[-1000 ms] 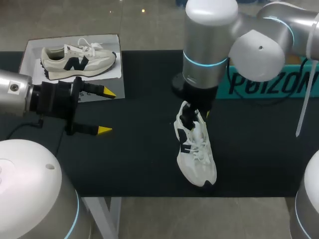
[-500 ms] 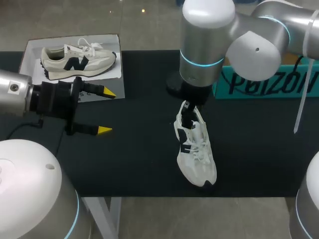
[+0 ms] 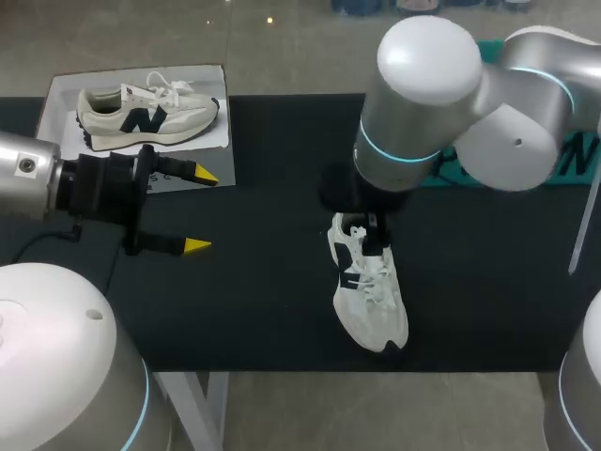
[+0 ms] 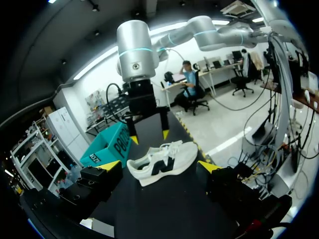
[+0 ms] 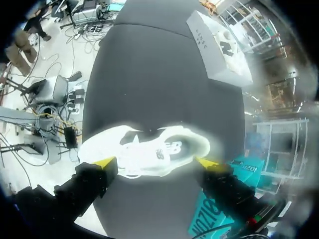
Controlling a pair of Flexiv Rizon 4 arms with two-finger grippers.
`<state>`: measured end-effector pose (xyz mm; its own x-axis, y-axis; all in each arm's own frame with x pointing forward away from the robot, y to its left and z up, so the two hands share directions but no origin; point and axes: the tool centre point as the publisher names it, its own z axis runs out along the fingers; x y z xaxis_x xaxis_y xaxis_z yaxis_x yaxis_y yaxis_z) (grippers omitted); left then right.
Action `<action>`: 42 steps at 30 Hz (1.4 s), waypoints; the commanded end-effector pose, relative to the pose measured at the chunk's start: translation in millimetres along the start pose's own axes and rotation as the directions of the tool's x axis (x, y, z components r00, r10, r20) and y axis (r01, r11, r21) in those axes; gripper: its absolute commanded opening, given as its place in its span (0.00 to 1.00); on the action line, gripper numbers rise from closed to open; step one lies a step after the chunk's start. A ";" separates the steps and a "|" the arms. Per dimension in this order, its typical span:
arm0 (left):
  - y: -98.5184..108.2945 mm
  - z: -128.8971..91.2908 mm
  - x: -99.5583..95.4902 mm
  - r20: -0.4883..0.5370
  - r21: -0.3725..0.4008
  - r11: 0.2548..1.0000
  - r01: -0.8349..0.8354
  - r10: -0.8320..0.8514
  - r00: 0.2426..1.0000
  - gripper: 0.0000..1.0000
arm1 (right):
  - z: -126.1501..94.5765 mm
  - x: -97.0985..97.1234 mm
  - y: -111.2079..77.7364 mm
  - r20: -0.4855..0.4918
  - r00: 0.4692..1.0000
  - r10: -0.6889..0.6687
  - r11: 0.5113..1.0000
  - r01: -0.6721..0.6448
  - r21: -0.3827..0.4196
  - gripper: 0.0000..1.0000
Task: Take the shoe out of the shoebox, open the shoe tongue, remove and reinsert the insole, then place the shoe into the shoebox
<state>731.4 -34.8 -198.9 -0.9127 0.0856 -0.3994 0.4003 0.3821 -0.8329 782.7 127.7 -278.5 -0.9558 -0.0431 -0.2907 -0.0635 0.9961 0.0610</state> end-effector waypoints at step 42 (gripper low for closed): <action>0.1 -0.3 -0.2 -0.002 -0.001 1.000 0.000 0.000 1.000 1.00 | 68.4 -93.0 7.5 -0.145 0.960 -0.239 0.971 0.232 -0.064 1.00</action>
<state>731.4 -34.8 -198.9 -0.9127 0.0856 -0.3995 0.4004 0.3821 -0.8329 882.8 136.5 -310.2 -0.9404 -0.2949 -0.1694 -0.3135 0.9448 0.0954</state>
